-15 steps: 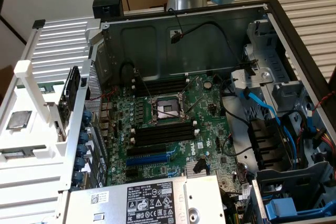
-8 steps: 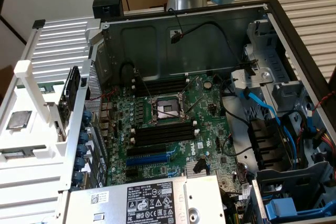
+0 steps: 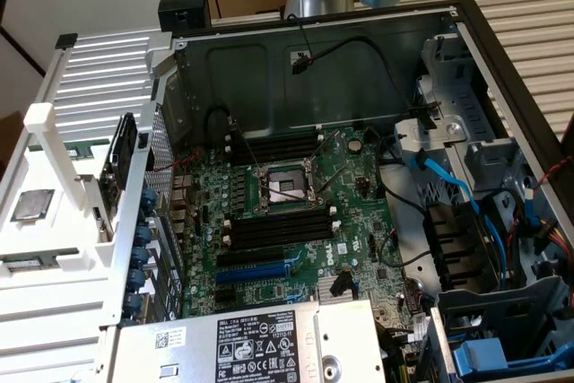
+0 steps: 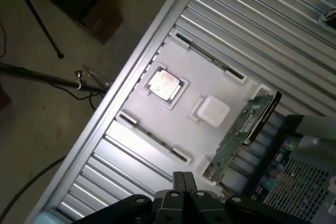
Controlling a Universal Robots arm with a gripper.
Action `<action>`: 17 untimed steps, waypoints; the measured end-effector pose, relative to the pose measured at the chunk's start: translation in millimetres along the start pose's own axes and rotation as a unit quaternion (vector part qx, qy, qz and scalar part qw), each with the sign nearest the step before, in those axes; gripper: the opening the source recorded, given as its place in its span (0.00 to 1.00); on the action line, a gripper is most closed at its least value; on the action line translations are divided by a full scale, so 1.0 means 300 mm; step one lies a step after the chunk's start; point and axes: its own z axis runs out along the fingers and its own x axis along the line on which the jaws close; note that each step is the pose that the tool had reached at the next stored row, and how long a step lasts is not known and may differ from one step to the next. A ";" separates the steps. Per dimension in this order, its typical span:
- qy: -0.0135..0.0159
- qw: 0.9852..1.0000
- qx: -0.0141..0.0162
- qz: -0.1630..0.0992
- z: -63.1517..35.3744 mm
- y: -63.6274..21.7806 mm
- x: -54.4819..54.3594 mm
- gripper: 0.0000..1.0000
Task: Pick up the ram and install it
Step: 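Pick up the ram and move it above insertion slot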
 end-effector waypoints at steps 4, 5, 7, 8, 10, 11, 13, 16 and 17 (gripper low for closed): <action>0.002 0.999 0.001 -0.036 0.001 0.000 0.000 0.10; 0.002 0.999 0.001 -0.045 0.002 0.000 0.000 0.10; 0.003 0.997 0.001 -0.072 0.003 0.000 0.000 0.10; 0.004 0.997 0.002 -0.081 0.004 0.000 0.000 0.10; 0.005 0.995 0.002 -0.099 0.004 0.000 0.000 0.10; 0.005 0.994 0.002 -0.108 0.005 0.000 0.000 0.10; 0.006 0.992 0.003 -0.127 0.006 0.000 0.000 0.10; 0.004 0.987 0.006 -0.163 0.007 0.000 0.000 0.10; 0.000 0.984 0.011 -0.178 0.008 0.000 0.000 0.10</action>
